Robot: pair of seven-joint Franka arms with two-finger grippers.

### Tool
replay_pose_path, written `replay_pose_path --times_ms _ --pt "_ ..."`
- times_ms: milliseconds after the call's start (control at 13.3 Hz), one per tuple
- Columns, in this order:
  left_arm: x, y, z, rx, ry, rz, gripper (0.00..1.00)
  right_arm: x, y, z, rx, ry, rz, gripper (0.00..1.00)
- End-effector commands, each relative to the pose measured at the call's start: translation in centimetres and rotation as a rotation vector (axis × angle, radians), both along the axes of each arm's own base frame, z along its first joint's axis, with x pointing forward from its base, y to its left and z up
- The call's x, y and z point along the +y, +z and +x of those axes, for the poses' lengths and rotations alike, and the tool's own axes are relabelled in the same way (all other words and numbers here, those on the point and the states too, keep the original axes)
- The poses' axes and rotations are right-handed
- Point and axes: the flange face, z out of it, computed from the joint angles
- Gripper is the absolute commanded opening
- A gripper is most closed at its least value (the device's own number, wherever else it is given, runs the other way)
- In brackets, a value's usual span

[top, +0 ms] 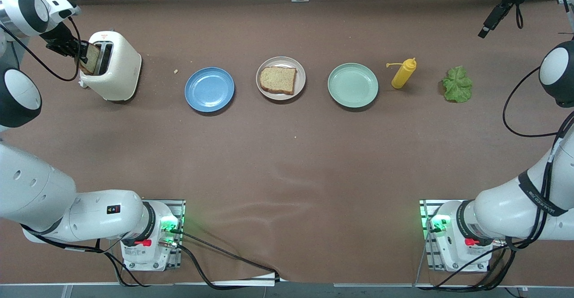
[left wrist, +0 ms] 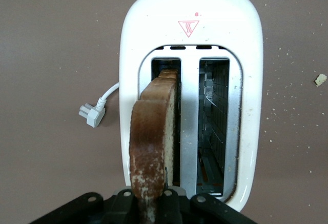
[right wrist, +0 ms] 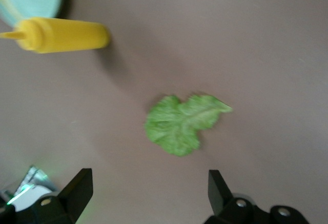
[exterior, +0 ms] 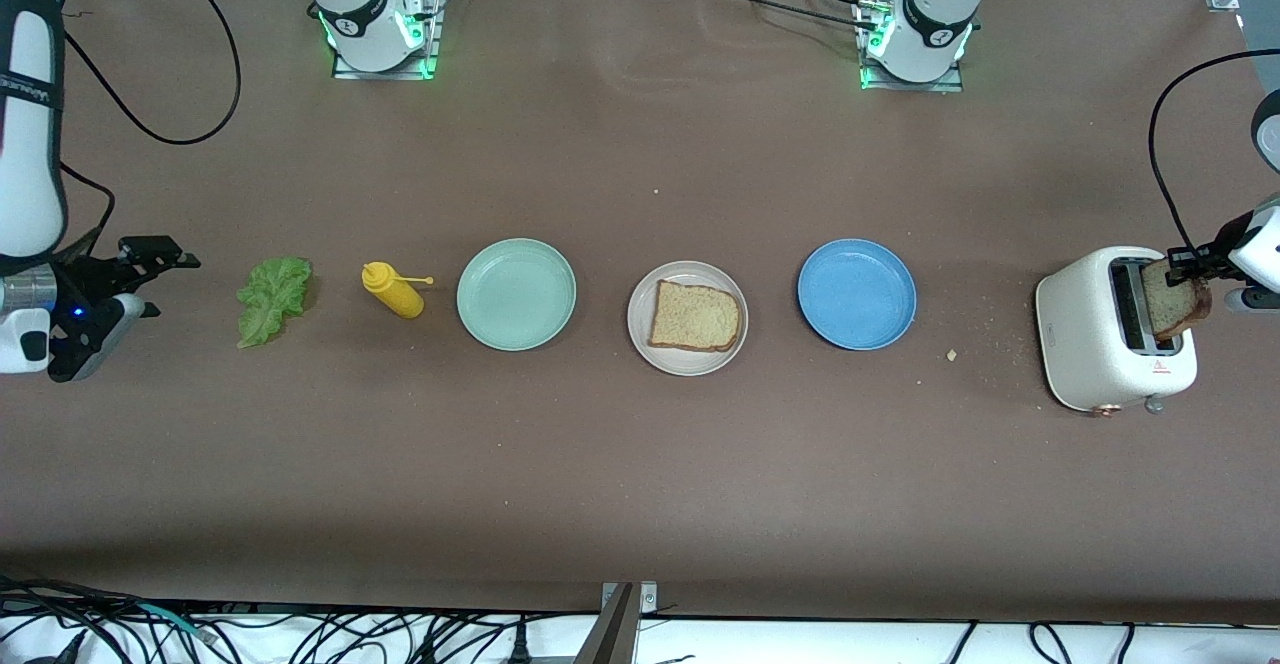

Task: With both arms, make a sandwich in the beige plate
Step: 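Move the right gripper to the green lettuce leaf, then grasp the lettuce leaf with the right gripper and lift it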

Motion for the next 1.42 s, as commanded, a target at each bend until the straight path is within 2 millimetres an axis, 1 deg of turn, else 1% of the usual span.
replay_pose_path --times_ms 0,75,150,225,300,375,450,524,599,749,824,899,974,1049,1124,1199,1274,1349 --pt "0.0 1.4 1.0 0.028 -0.026 0.007 0.00 0.6 -2.5 -3.6 -0.073 -0.120 -0.106 1.00" --pt "0.0 2.4 1.3 0.033 -0.025 0.003 0.00 0.5 -4.0 -5.1 -0.111 -0.161 -0.140 1.00" --pt "0.0 3.2 1.5 0.042 -0.023 -0.001 0.00 0.5 -5.2 -6.0 -0.138 -0.201 -0.151 1.00" --pt "0.0 3.5 1.6 0.047 -0.023 -0.002 0.00 0.5 -5.9 -6.3 -0.150 -0.254 -0.165 1.00" --pt "-0.1 3.7 1.6 0.050 -0.024 -0.004 0.00 1.0 -6.4 -6.2 -0.160 -0.341 -0.187 1.00" --pt "-0.2 3.7 1.7 0.048 -0.025 -0.004 0.00 2.2 -6.8 -6.2 -0.163 -0.422 -0.206 1.00" --pt "-0.2 4.3 1.9 0.041 -0.026 -0.001 0.00 2.8 -7.9 -6.5 -0.157 -0.466 -0.230 1.00" --pt "-0.2 5.0 2.1 0.047 -0.026 -0.002 0.00 2.8 -9.1 -7.0 -0.171 -0.478 -0.240 1.00" --pt "-0.6 6.0 2.6 0.048 -0.032 -0.003 0.00 2.9 -10.8 -7.9 -0.177 -0.483 -0.239 1.00" --pt "-1.2 7.9 3.5 0.044 -0.043 -0.001 0.00 3.1 -14.8 -9.9 -0.218 -0.487 -0.234 1.00" --pt "-1.5 9.0 3.8 0.039 -0.047 0.001 0.00 3.2 -16.0 -10.4 -0.241 -0.488 -0.231 1.00" --pt "-2.4 10.0 4.4 0.034 -0.063 0.006 0.00 3.2 -17.3 -10.6 -0.237 -0.485 -0.232 1.00" --pt "-2.8 10.7 4.7 0.031 -0.067 0.007 0.00 3.0 -18.2 -10.7 -0.231 -0.488 -0.234 0.98" --pt "-2.9 11.3 4.7 0.033 -0.068 0.007 0.00 2.9 -18.7 -10.6 -0.234 -0.481 -0.233 0.89" --pt "-3.2 12.2 4.9 0.036 -0.072 0.007 0.00 2.8 -18.9 -10.6 -0.234 -0.479 -0.233 0.73" --pt "-3.9 13.0 5.2 0.038 -0.080 0.005 0.00 2.7 -19.6 -10.7 -0.225 -0.480 -0.236 0.58" --pt "-4.4 13.4 5.5 0.048 -0.084 0.004 0.00 2.6 -20.5 -10.7 -0.221 -0.479 -0.240 0.43" --pt "-5.0 13.6 5.7 0.059 -0.090 0.000 0.00 2.4 -20.9 -10.7 -0.226 -0.480 -0.241 0.31"
